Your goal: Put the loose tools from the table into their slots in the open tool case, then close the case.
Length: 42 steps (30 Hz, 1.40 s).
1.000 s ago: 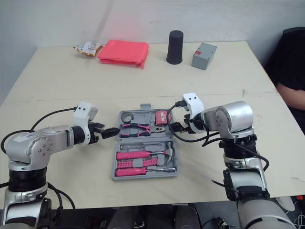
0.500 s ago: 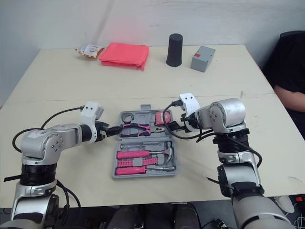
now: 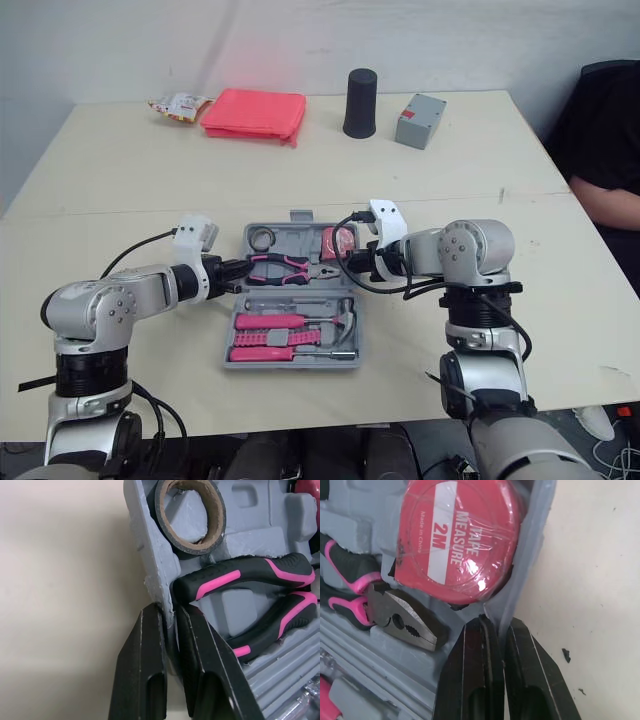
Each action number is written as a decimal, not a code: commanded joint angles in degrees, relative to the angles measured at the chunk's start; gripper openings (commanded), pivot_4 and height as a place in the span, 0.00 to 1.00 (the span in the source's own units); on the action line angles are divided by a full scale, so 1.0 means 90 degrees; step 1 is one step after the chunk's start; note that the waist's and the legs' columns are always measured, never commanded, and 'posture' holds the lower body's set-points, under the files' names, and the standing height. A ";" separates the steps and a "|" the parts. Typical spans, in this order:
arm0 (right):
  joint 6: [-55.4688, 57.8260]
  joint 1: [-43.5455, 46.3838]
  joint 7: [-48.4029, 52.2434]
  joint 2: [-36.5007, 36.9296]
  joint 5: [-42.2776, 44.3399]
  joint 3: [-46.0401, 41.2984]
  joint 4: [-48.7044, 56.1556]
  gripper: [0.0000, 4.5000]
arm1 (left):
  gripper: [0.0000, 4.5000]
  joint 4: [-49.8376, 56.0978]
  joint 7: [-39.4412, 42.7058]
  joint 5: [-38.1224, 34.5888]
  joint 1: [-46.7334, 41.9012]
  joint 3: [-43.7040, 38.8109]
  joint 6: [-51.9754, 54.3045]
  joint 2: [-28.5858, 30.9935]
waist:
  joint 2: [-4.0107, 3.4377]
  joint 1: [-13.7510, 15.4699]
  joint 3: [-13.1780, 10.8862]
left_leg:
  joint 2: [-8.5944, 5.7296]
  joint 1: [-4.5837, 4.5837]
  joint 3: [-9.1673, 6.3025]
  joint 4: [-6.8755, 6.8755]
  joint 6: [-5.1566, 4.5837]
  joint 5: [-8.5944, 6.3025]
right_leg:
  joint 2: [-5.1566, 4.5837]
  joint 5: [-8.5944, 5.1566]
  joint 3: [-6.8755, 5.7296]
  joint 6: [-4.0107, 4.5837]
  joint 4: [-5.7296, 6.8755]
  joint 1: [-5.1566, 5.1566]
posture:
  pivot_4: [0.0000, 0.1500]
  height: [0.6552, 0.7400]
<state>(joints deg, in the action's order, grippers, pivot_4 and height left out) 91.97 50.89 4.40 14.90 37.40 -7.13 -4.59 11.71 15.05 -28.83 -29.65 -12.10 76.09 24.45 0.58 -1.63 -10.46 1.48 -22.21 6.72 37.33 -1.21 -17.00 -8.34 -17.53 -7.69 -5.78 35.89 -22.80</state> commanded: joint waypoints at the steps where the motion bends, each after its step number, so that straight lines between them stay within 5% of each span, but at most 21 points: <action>1: -0.1739 -0.0374 0.0760 0.0355 -0.0114 0.0166 0.1525 0.00 | 0.00 0.0477 0.0471 0.0456 0.0563 -0.0151 -0.2726 -0.0064 | 0.0002 0.0007 -0.0001 | -0.0002 -0.0009 0.0005 -0.0006 0.0001 0.0001 | 0.0001 0.0000 0.0003 0.0000 -0.0003 -0.0014 | 1.00 1.00; 8: -0.5353 -0.1670 0.1994 0.1553 -0.1999 0.1885 0.2069 0.00 | 0.00 -0.0212 0.0909 0.1753 0.1529 0.0398 -0.5949 0.0461 | 0.0004 0.0011 -0.0002 | -0.0010 -0.0068 0.0047 -0.0014 -0.0004 0.0002 | 0.0012 0.0003 -0.0007 -0.0002 -0.0011 -0.0095 | 1.00 1.00; 11: -0.8310 -0.2342 0.2177 0.2101 -0.3496 0.2639 0.1472 0.00 | 0.00 -0.0656 0.0880 0.2141 0.1881 0.0393 -0.7632 0.0367 | 0.0005 0.0015 -0.0003 | -0.0008 -0.0067 0.0054 -0.0011 -0.0011 -0.0002 | 0.0010 0.0004 -0.0013 -0.0005 -0.0014 -0.0096 | 1.00 1.00; 16: -1.2147 -0.2868 0.1191 0.2540 -0.5522 0.3118 -0.0074 0.00 | 0.00 -0.1693 0.0675 0.3295 0.2520 0.0608 -1.0250 0.0816 | 0.0009 0.0007 -0.0005 | -0.0011 -0.0025 0.0079 -0.0014 -0.0018 -0.0002 | -0.0010 0.0008 -0.0008 -0.0011 -0.0027 -0.0077 | 1.00 1.00; 20: -1.3622 -0.3043 0.0387 0.2654 -0.6499 0.3096 -0.0722 0.00 | 0.00 -0.2056 0.0495 0.3558 0.2858 0.0514 -1.1185 0.0975 | 0.0009 -0.0001 -0.0005 | 0.0002 -0.0006 0.0097 -0.0019 -0.0018 -0.0004 | -0.0023 0.0010 0.0004 -0.0007 -0.0026 -0.0072 | 1.00 1.00; 26: -1.4134 -0.3439 0.0327 0.2899 -0.6657 0.2676 -0.1037 0.58 | 0.52 -0.1967 0.0894 0.2943 0.4014 -0.0072 -1.1049 0.1387 | 0.0010 -0.0035 -0.0006 | 0.0028 -0.0001 0.0105 -0.0022 -0.0009 -0.0010 | -0.0017 0.0010 0.0005 0.0003 -0.0017 -0.0068 | 1.00 1.00; 27: -1.4180 -0.3531 0.0355 0.3034 -0.6639 0.2532 -0.1008 0.68 | 0.53 -0.1875 0.1103 0.2666 0.4328 -0.0290 -1.0914 0.1497 | 0.0010 -0.0040 -0.0006 | 0.0028 -0.0001 0.0105 -0.0019 -0.0010 -0.0011 | -0.0018 0.0010 0.0005 0.0003 -0.0016 -0.0068 | 1.00 1.00; 34: -1.4409 -0.4115 0.1238 0.3592 -0.5842 0.2012 -0.1059 0.68 | 0.53 -0.1137 0.1749 0.1590 0.4983 -0.1139 -0.9916 0.1832 | 0.0012 0.0033 -0.0006 | 0.0033 0.0007 0.0087 -0.0005 -0.0012 -0.0032 | -0.0024 0.0006 0.0014 0.0010 -0.0028 -0.0056 | 1.00 1.00; 36: -1.3496 -0.4290 0.2672 0.3545 -0.4298 0.2065 -0.0780 0.68 | 0.53 -0.0853 0.1809 0.1283 0.4532 -0.1066 -0.9326 0.1873 | 0.0012 0.0037 -0.0006 | 0.0032 0.0007 0.0077 0.0004 -0.0014 -0.0033 | -0.0025 0.0008 0.0013 0.0012 -0.0028 -0.0044 | 1.00 1.00; 39: -1.1820 -0.4389 0.4323 0.3542 -0.2370 0.2090 0.0082 0.36 | 0.22 -0.0693 0.1872 0.1144 0.3558 -0.0610 -0.8517 0.1815 | 0.0012 0.0084 -0.0006 | 0.0038 0.0016 0.0015 0.0022 -0.0020 -0.0038 | -0.0017 0.0010 0.0000 0.0017 -0.0044 0.0018 | 1.00 1.00; 42: -1.0792 -0.4433 0.5401 0.3777 -0.1912 0.2381 0.0813 0.07 | 0.00 -0.1027 0.2118 0.1292 0.2619 -0.0020 -0.8124 0.1658 | 0.0007 0.0124 -0.0005 | 0.0032 0.0019 0.0014 0.0024 -0.0024 -0.0041 | -0.0020 0.0010 -0.0006 0.0017 -0.0038 0.0025 | 1.00 1.00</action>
<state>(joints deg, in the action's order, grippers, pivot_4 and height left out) -10.23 10.97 47.39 47.20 16.61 13.35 -2.03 3.44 32.92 -17.60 -4.06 -14.68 1.17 39.84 0.65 -0.52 -10.51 1.77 -22.05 6.85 37.54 -1.42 -17.37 -8.50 -17.43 -7.77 -5.63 35.59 -22.57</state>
